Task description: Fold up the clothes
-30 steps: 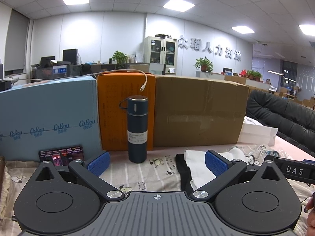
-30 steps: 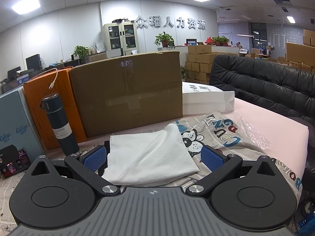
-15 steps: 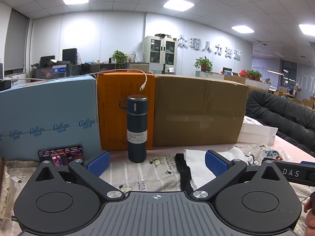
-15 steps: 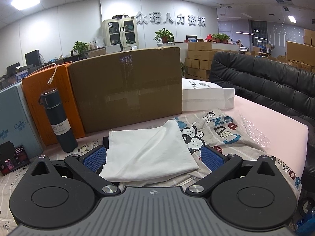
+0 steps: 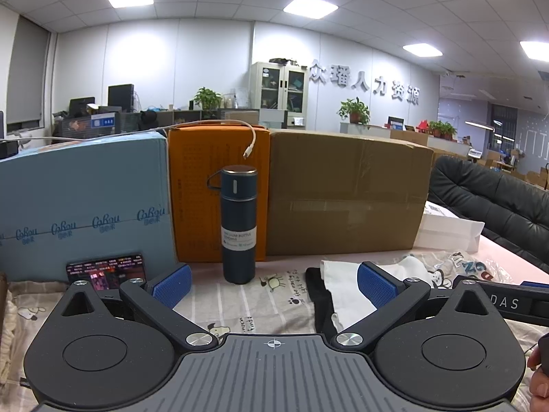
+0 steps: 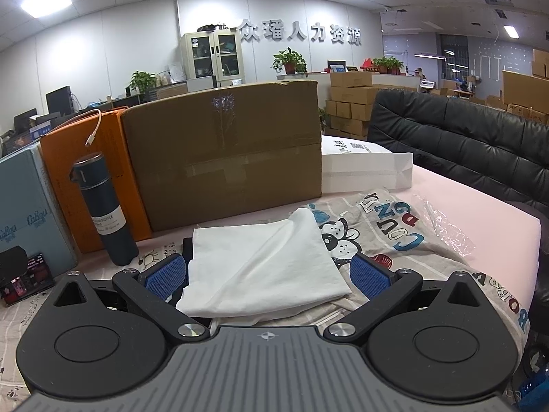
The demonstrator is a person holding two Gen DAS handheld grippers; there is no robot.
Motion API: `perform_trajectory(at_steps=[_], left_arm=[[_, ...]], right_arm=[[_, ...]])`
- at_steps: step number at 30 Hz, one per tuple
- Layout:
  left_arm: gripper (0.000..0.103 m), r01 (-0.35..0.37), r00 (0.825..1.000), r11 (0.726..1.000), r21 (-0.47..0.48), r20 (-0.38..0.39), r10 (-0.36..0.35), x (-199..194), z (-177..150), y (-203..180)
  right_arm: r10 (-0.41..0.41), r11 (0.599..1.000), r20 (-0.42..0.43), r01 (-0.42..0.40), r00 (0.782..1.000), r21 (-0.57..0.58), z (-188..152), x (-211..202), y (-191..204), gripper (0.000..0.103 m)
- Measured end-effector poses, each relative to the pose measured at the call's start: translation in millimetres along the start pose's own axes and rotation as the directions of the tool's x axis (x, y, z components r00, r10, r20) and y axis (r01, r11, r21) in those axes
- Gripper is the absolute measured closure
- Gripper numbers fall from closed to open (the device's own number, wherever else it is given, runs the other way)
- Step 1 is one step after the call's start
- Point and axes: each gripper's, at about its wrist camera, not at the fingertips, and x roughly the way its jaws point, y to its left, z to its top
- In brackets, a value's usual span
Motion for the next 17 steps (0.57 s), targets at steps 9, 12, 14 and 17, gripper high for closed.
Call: perform_trajectory(at_steps=[9,12,14,17], left_arm=[[0.000,0.004,1.000,1.000,-0.002,-0.004,-0.004,2.0,0.2,1.0],[0.000,0.011,1.000,1.000,-0.009,-0.002,-0.011,2.8,-0.7,2.1],[0.000,0.010,1.000,1.000,-0.008,-0.005,-0.010,3.6,-1.3,2.8],[0.000,0.004,1.000,1.000,-0.004,-0.011,-0.004,5.3,-2.3,2.7]], right_arm=[[-0.001,1.000,-0.006,0.001,1.000,-0.003,-0.3,2.4,0.6,0.000],[-0.001,1.000,-0.010,0.000,1.000,-0.008,-0.5,3.8,1.6,0.000],[0.001,1.000,-0.014,-0.001,1.000,-0.010,-0.8,5.3,2.4,0.000],[0.006,1.000,-0.021,-0.006,1.000,-0.014,-1.4,7.7,4.0,0.000]])
